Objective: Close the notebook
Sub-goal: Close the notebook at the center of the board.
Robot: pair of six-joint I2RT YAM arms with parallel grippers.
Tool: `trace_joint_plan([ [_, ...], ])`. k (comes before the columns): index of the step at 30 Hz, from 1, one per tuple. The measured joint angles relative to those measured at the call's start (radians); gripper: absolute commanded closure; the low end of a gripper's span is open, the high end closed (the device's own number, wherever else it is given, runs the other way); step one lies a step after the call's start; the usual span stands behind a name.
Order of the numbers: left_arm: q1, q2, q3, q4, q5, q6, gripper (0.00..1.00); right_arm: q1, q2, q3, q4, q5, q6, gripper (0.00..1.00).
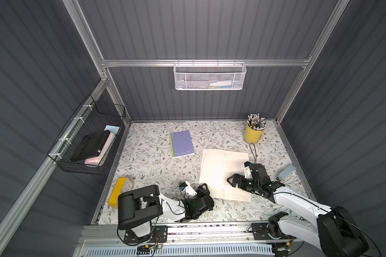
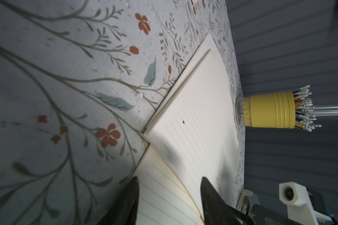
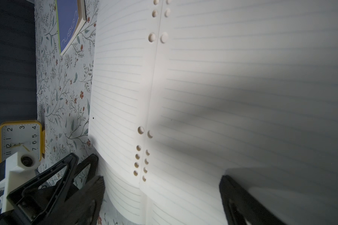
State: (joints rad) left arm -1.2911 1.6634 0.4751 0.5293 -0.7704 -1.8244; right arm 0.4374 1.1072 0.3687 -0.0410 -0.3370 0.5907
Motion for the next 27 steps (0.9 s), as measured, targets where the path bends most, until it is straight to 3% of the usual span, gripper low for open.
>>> trace_joint_plan([
  [5, 0.024, 0.036, 0.002, 0.074, 0.001, -0.001, 0.53, 0.000, -0.016, -0.005, -0.016, -0.003, 0.000, 0.05],
  [12, 0.061, 0.063, 0.057, 0.034, 0.033, -0.021, 0.60, 0.000, -0.046, -0.019, -0.036, -0.012, 0.002, 0.05],
  [13, 0.064, 0.073, 0.067, 0.030, 0.035, -0.029, 0.63, 0.000, -0.046, -0.019, -0.037, -0.013, 0.003, 0.05],
  [17, 0.072, 0.126, 0.094, 0.032, 0.051, -0.069, 0.97, 0.000, -0.046, -0.019, -0.038, -0.015, 0.003, 0.05],
  [18, 0.072, 0.136, 0.098, 0.035, 0.048, -0.079, 1.00, 0.000, -0.046, -0.019, -0.038, -0.015, 0.004, 0.05],
  [27, 0.077, 0.129, 0.131, -0.026, 0.061, -0.050, 1.00, 0.000, -0.045, -0.013, -0.048, -0.014, 0.003, 0.05],
])
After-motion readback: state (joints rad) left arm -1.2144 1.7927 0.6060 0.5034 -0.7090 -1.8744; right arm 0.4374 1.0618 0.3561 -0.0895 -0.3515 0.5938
